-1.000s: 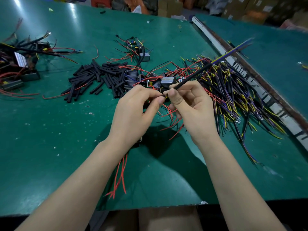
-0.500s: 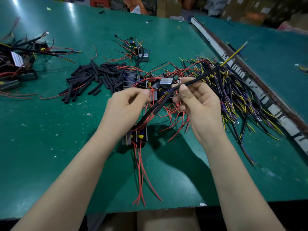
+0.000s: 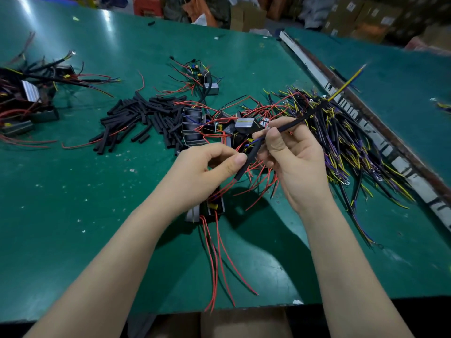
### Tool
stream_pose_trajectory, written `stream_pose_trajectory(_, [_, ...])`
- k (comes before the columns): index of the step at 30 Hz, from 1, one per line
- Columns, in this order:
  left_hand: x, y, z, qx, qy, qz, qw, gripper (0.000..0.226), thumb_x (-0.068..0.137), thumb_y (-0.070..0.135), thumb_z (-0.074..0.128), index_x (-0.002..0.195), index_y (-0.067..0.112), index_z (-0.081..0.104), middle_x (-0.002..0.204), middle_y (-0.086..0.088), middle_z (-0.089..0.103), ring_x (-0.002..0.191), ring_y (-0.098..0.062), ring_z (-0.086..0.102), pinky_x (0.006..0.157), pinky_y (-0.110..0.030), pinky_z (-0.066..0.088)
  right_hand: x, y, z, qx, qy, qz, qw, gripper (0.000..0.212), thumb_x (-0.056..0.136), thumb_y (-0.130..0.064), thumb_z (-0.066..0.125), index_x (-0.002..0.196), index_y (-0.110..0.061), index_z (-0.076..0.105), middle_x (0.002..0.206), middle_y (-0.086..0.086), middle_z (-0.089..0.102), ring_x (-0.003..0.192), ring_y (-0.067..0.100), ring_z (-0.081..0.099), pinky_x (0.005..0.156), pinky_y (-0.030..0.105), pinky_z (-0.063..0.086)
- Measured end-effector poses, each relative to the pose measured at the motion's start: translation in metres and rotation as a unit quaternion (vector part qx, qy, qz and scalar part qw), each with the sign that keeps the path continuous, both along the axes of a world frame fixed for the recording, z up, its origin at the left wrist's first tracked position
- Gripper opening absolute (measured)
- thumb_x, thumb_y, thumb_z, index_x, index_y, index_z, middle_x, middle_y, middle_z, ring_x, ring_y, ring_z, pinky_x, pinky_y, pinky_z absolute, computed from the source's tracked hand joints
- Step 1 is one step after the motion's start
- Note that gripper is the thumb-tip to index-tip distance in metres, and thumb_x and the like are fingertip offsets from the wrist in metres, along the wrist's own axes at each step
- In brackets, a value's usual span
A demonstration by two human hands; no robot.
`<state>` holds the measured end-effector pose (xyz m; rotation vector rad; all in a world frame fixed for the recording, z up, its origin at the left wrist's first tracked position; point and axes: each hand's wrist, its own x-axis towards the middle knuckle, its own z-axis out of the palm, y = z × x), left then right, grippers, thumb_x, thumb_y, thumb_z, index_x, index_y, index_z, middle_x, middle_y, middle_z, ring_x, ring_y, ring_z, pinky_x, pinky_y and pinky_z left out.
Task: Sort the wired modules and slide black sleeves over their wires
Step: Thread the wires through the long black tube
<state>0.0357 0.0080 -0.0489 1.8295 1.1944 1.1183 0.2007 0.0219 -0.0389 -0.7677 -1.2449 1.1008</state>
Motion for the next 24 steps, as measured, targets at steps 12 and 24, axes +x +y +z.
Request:
stream_pose_trajectory(12, [-0.0004, -0.0009, 0.0028, 0.060, -0.023, 0.017, 0.998, 0.012, 0.086, 0.019, 0.066, 0.083, 0.030, 0.064, 0.071, 0.015, 0.060, 0.064, 0.008, 0.052, 0.065, -0.006, 0.036, 0.0028, -0.0038, 0.0047, 0.004, -0.033, 0.040, 0.999, 0.006, 0.088, -0.014, 0.057, 0.094, -0.016, 0.055, 0.083, -0.001, 0.074, 0.057, 0.004, 0.055, 0.057, 0.015, 0.046])
stream_pose_trajectory(24, [-0.0047, 0.0019, -0.0007, 0.170, 0.127, 0.062, 0.975, 0.023, 0.086, 0.030, 0.061, 0.095, 0.012, 0.072, 0.085, -0.001, 0.061, 0.079, -0.015, 0.056, 0.075, -0.034, 0.045, 0.0037, -0.0034, 0.0031, 0.052, -0.133, 0.023, 0.990, 0.008, 0.095, -0.006, 0.052, 0.095, -0.014, 0.051, 0.081, -0.005, 0.070, 0.066, -0.001, 0.059, 0.055, 0.016, 0.043])
